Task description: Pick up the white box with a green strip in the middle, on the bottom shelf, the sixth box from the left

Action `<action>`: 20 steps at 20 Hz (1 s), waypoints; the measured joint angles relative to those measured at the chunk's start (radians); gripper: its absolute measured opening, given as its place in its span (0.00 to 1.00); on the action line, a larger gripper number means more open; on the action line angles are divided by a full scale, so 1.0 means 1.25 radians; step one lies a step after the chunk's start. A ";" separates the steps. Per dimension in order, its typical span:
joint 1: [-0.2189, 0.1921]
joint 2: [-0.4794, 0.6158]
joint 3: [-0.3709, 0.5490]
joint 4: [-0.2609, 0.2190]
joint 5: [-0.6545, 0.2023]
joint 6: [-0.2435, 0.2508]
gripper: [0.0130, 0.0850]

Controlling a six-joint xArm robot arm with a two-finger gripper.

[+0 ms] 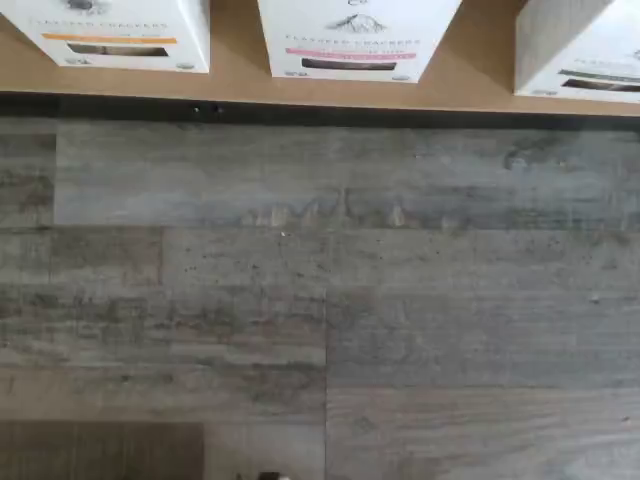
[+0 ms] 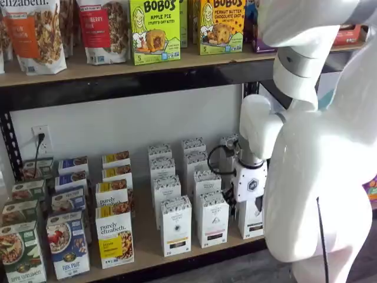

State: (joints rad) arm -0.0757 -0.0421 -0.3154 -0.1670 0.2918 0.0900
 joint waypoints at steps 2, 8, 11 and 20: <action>-0.006 0.047 -0.020 -0.031 -0.029 0.025 1.00; -0.048 0.166 -0.095 -0.140 -0.072 0.092 1.00; -0.072 0.221 -0.147 -0.194 -0.072 0.121 1.00; -0.125 0.358 -0.284 -0.098 -0.084 -0.026 1.00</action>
State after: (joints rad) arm -0.2324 0.4053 -0.6706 -0.2898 0.1865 0.0571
